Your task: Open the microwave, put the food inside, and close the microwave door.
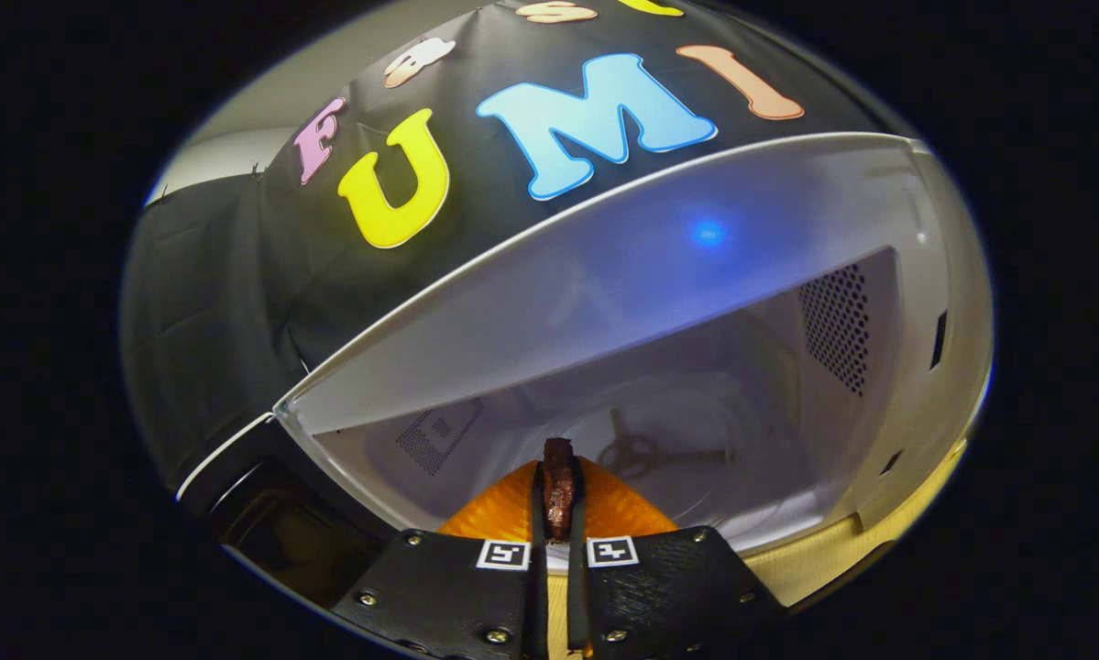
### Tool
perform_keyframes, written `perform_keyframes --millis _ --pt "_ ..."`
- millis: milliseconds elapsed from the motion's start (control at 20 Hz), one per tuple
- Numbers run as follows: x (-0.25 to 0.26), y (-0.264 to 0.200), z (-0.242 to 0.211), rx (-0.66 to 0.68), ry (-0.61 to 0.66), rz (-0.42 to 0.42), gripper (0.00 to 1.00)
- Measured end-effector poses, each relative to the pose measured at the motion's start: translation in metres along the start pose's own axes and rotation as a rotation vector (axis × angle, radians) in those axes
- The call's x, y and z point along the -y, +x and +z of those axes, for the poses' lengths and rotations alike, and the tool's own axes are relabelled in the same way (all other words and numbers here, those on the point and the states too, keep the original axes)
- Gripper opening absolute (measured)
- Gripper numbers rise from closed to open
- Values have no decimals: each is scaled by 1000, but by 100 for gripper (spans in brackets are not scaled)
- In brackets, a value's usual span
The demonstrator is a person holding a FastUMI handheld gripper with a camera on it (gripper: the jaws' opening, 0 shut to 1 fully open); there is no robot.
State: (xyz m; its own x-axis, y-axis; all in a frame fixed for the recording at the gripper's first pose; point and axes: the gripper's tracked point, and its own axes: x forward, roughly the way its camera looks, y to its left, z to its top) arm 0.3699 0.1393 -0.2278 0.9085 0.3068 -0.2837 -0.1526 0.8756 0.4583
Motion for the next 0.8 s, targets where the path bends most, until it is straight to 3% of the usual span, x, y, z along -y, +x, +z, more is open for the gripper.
perform_keyframes --millis 150,200,400,550,800 --pt "8 9 -5 -6 -72 -56 15" --pt "22 9 -6 -9 -129 -125 32" --pt "47 0 3 8 -297 -263 100" --pt "37 -14 16 36 -368 -255 100" --pt "10 -63 18 42 -350 -201 100"
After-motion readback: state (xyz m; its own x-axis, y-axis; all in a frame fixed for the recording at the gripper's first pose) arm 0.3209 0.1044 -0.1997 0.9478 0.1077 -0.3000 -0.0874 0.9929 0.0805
